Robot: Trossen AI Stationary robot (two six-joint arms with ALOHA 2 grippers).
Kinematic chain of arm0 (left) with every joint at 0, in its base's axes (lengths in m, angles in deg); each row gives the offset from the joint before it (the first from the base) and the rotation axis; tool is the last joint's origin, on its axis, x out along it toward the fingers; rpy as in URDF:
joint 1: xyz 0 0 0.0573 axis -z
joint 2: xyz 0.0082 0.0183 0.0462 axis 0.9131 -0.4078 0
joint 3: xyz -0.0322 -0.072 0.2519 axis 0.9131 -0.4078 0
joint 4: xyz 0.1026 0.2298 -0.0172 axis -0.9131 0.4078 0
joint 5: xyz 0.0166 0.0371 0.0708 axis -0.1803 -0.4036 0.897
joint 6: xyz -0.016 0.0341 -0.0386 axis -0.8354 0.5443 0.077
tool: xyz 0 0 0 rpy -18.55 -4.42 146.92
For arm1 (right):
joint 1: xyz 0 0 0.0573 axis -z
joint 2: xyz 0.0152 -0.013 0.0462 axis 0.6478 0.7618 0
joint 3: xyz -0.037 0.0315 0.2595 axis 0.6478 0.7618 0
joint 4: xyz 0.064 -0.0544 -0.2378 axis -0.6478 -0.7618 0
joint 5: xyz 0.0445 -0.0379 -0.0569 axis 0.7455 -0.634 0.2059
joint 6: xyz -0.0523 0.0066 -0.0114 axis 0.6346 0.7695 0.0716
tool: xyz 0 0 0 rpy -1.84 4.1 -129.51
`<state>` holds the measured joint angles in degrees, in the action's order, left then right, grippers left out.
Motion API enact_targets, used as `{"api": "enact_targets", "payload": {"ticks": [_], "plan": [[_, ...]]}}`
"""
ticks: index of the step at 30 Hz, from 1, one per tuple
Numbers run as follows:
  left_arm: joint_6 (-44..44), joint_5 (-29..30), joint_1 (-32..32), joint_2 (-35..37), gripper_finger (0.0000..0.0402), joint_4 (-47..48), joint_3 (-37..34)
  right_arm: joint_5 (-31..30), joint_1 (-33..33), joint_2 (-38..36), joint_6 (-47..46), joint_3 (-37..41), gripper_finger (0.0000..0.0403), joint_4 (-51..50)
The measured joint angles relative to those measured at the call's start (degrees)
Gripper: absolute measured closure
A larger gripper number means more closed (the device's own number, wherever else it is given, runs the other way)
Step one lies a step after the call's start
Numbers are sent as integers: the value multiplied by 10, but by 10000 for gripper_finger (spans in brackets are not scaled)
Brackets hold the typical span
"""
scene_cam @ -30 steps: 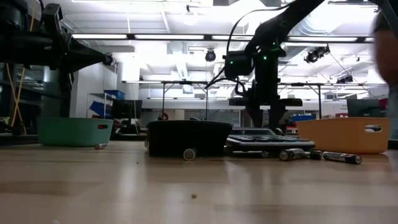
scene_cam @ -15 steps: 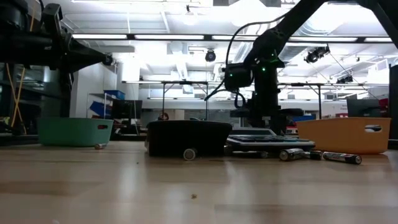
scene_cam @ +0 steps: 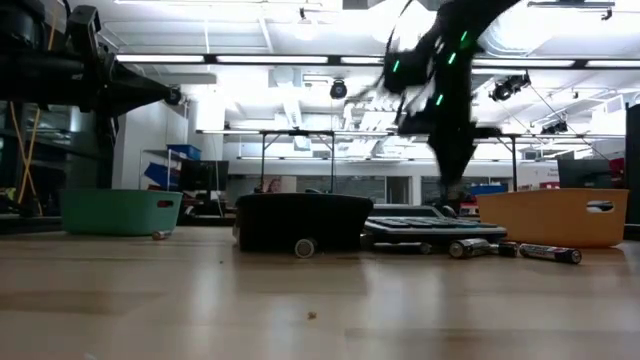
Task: Sort batteries
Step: Put the black battery into the yellow bin
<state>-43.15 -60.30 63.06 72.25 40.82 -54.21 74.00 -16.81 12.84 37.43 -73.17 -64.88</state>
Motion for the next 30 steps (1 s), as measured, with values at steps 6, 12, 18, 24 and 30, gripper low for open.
{"api": "enact_targets", "payload": {"ticks": [6, 12, 18, 24, 30], "plan": [[0, 0, 0, 0, 401, 0, 0, 34, -65, -95, -69, -1, 374, -144], [0, 0, 0, 0, 401, 0, 0, 37, -142, -109, -126, 17, 349, -190], [0, 0, 0, 0, 401, 0, 0, 76, -188, -109, -147, 93, 338, -133], [0, 0, 0, 0, 401, 0, 0, 56, -189, -109, -147, 100, 308, -145], [0, 0, 0, 0, 401, 0, 0, 46, -176, -110, -108, 78, 257, -117]]}}
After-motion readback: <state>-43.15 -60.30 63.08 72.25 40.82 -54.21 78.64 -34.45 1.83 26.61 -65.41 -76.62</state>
